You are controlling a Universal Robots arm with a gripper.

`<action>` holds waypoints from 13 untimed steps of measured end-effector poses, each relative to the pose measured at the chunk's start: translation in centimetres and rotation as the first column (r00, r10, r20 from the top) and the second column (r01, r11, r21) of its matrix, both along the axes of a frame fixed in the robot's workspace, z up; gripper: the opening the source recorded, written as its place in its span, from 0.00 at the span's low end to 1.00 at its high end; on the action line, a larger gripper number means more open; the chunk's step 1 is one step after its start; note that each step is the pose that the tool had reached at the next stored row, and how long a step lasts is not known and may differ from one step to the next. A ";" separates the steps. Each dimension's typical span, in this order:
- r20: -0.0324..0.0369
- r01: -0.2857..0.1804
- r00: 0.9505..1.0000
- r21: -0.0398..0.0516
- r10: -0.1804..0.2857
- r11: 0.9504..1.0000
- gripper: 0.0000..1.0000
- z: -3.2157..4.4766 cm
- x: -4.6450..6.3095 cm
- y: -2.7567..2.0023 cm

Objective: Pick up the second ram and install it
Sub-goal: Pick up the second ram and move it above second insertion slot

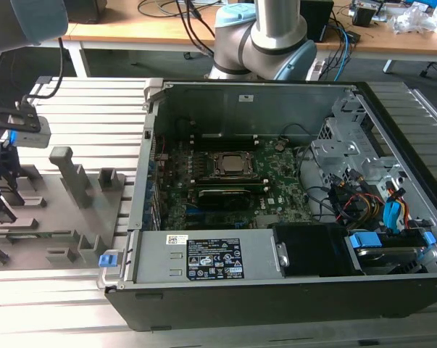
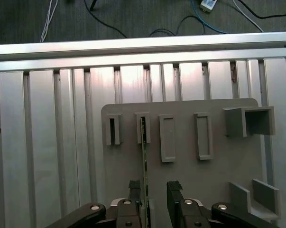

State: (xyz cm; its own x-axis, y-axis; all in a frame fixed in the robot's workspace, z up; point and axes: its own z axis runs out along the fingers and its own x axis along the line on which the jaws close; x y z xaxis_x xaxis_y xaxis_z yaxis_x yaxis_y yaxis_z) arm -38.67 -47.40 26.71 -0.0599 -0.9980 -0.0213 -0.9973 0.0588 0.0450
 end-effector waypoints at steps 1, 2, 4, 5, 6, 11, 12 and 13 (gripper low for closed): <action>0.000 0.000 1.000 0.000 0.000 1.000 0.36 -0.04 0.0 0.00; 0.000 0.000 1.000 0.000 0.000 1.000 0.36 -0.08 0.0 0.00; 0.000 0.000 1.000 -0.001 0.000 1.000 0.36 -0.22 0.1 0.00; 0.000 0.000 1.000 -0.001 0.000 1.000 0.36 -0.25 0.1 0.00; 0.000 0.000 1.000 -0.001 0.000 1.000 0.36 -0.35 0.2 0.00; 0.000 0.000 1.000 -0.002 0.000 1.000 0.36 -0.66 0.4 0.00; 0.000 0.000 1.000 -0.002 0.000 1.000 0.36 -0.75 0.4 -0.04; 0.000 0.000 1.000 -0.002 0.000 1.000 0.36 -0.94 0.4 -0.13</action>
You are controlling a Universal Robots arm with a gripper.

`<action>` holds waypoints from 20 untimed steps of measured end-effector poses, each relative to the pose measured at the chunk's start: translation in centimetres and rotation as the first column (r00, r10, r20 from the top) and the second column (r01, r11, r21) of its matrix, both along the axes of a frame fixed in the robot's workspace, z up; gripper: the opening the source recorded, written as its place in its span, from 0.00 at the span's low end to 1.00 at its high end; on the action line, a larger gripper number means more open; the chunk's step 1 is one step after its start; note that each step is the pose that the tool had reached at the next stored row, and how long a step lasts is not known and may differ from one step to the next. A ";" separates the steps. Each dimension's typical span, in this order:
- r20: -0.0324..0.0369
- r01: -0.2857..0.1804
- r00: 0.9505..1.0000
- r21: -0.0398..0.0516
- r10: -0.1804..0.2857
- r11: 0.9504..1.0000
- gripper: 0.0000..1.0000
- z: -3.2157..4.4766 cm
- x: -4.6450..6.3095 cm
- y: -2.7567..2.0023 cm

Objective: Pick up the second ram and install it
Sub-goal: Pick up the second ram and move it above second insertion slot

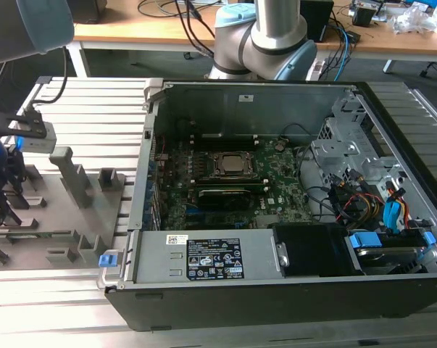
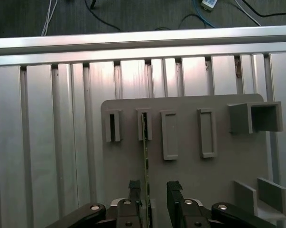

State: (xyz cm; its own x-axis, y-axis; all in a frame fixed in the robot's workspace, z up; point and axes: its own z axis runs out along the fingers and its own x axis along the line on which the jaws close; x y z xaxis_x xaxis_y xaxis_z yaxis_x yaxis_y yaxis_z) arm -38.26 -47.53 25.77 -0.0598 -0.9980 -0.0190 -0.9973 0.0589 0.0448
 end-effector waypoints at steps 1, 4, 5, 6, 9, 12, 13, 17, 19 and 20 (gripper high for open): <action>0.000 0.000 1.000 0.000 0.000 1.000 0.36 -0.17 0.0 -0.09; 0.000 -0.002 1.000 -0.002 0.002 1.000 0.36 -0.51 0.1 -0.13; 0.000 -0.005 1.000 -0.004 0.005 1.000 0.36 -0.75 0.1 -0.17; 0.000 -0.011 1.000 -0.004 0.011 1.000 0.36 -0.93 0.2 -0.18; 0.000 -0.024 1.000 -0.006 0.024 1.000 0.36 -1.31 0.2 -0.18; 0.000 -0.024 1.000 -0.006 0.024 1.000 0.36 -1.65 0.2 -0.18; 0.000 -0.025 1.000 -0.006 0.025 1.000 0.36 -2.01 0.2 -0.18; 0.000 -0.024 1.000 -0.006 0.024 1.000 0.36 -3.47 0.2 -0.27; 0.000 -0.025 1.000 -0.004 0.025 1.000 0.36 -4.18 0.2 -0.27; 0.000 -0.026 1.000 -0.002 0.026 1.000 0.36 -4.33 0.2 -0.27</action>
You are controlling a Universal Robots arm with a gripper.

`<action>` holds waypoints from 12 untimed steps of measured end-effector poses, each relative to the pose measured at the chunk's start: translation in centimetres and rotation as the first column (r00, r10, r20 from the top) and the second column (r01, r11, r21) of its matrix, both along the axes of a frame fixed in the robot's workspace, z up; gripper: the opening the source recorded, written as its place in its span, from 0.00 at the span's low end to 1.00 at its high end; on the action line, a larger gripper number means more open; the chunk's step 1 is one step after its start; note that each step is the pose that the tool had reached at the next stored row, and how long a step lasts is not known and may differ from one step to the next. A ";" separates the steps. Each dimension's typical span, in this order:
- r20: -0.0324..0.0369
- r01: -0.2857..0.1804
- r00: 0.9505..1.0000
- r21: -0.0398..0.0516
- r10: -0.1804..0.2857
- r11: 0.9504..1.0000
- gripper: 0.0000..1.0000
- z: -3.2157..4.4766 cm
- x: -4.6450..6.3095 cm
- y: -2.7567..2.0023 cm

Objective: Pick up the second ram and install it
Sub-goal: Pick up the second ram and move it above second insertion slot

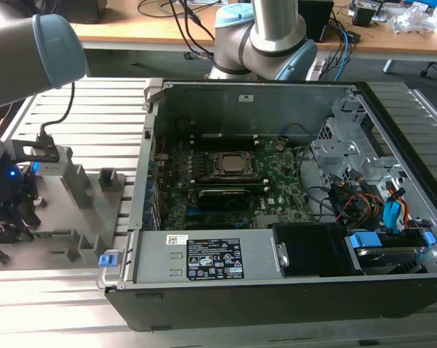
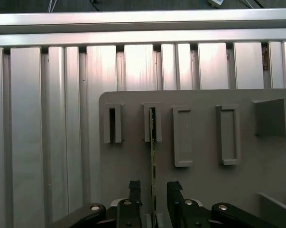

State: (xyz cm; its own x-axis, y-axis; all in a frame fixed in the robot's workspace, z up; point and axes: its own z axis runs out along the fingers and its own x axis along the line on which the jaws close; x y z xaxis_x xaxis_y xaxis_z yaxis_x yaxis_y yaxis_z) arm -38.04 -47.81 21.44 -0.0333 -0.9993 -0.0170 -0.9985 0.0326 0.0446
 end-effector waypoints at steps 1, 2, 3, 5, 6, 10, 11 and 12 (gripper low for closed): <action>0.000 -0.004 1.000 0.004 0.004 1.000 0.36 -0.21 0.0 0.00; 0.000 -0.016 1.000 0.010 0.016 1.000 0.36 -0.43 -0.1 0.00; 0.000 -0.029 1.000 0.015 0.029 0.999 0.36 -0.60 -0.1 0.00; 0.000 -0.041 0.999 0.019 0.041 0.999 0.36 -0.71 -0.2 -0.01; 0.000 -0.045 0.999 0.021 0.045 0.999 0.36 -0.77 -0.2 -0.02; 0.001 -0.052 0.999 0.025 0.052 0.998 0.36 -1.20 -0.2 -0.32; 0.001 -0.054 0.999 0.026 0.054 0.998 0.36 -1.27 -0.2 -0.37; 0.001 -0.055 0.999 0.027 0.055 0.998 0.36 -1.31 -0.2 -0.38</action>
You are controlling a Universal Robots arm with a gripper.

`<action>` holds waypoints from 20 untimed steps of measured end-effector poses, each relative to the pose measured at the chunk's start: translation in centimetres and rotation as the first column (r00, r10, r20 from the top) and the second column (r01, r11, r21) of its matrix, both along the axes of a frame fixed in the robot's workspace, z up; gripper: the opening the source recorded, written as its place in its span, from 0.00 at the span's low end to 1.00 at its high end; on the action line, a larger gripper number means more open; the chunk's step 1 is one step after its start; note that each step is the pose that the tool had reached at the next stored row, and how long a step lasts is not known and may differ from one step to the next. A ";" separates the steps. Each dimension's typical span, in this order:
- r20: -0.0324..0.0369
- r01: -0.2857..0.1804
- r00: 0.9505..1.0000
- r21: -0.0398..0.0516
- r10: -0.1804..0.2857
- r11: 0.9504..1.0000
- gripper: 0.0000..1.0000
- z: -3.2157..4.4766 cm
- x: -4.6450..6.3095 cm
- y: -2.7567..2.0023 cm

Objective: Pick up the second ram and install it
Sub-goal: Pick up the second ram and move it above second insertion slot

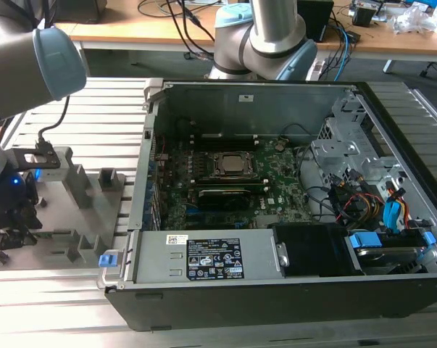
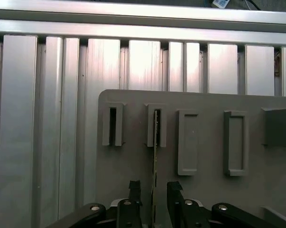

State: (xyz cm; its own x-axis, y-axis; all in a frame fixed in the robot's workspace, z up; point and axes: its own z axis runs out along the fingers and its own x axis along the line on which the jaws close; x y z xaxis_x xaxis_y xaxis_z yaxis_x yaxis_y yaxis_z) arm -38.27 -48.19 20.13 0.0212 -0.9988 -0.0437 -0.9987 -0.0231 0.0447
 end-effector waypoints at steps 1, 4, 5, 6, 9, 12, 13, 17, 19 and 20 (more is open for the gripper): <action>0.000 0.000 1.000 0.000 0.000 1.000 0.36 0.00 0.0 0.00; 0.000 0.000 1.000 0.000 0.000 1.000 0.36 0.00 0.0 -0.01; 0.000 0.000 1.000 0.000 0.000 1.000 0.35 0.00 0.0 -0.01; 0.000 0.000 1.000 0.000 0.000 1.000 0.35 0.00 0.0 -0.01; 0.000 0.000 1.000 0.000 0.000 1.000 0.22 0.00 0.0 -0.01; 0.000 0.000 1.000 0.000 0.000 1.000 0.14 0.00 0.0 -0.01; 0.000 0.000 1.000 0.000 0.000 1.000 0.14 0.00 0.0 -0.01; 0.000 0.000 1.000 0.000 0.000 1.000 0.14 0.00 0.0 -0.01; 0.000 0.000 1.000 0.000 0.000 1.000 0.14 0.00 0.0 -0.01; 0.000 0.000 1.000 0.000 0.000 1.000 0.14 0.00 0.0 -0.01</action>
State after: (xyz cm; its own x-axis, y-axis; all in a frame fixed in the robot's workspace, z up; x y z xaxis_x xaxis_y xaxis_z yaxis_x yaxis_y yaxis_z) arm -38.27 -48.20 20.13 0.0214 -0.9988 -0.0440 -0.9987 -0.0233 0.0448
